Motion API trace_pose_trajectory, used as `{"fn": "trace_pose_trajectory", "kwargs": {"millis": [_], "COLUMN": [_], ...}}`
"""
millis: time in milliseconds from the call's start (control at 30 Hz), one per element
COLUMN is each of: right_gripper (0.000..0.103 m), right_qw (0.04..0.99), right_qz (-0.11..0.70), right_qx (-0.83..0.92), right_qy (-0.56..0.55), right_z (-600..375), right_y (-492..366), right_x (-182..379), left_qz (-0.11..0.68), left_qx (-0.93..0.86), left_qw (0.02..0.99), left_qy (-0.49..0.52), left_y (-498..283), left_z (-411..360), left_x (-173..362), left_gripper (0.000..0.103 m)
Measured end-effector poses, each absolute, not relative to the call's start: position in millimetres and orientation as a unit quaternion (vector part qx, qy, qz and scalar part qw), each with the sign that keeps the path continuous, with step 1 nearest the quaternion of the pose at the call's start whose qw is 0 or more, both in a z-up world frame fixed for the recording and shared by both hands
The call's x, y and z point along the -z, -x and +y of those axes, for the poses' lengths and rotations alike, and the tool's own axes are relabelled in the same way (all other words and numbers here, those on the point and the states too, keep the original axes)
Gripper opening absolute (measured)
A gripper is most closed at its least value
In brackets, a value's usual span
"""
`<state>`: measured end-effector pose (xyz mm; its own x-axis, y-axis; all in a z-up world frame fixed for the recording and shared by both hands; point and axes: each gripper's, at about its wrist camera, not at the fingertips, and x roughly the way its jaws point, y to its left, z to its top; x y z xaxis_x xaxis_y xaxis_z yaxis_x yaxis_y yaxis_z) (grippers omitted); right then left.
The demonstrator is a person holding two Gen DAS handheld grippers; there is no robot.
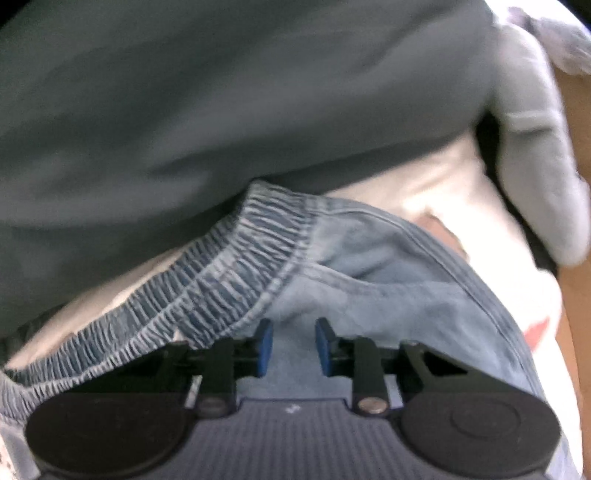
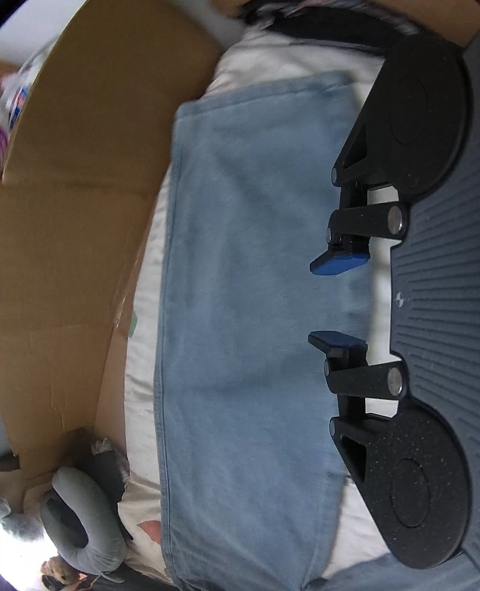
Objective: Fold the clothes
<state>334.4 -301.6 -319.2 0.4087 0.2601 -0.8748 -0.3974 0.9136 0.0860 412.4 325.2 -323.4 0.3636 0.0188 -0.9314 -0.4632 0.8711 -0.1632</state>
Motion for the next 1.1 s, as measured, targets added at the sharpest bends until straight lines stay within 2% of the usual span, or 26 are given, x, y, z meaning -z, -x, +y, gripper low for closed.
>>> {"fn": "trace_pose_trajectory", "kwargs": {"millis": [500,867,1100], "right_gripper": [0.041,0.043,0.043], "right_qw": [0.8,0.8,0.809], "right_qz": [0.556,0.558,0.547], "right_qx": [-0.187,-0.187,-0.188], "right_qy": [0.123,0.119,0.107], "right_z": [-266,-268,-278], "right_y": [-373,-380,-377], "right_x": [383,391,398], "left_qz": [0.536,0.525,0.536], "left_qx": [-0.191,-0.136,-0.162], "left_qw": [0.798,0.821,0.811], "left_qy": [0.198,0.177,0.169], "left_y": [-448,-448,-473], "left_z": [349,332,341], "left_x": [359,321,347], "left_gripper": [0.025,0.027,0.026]}}
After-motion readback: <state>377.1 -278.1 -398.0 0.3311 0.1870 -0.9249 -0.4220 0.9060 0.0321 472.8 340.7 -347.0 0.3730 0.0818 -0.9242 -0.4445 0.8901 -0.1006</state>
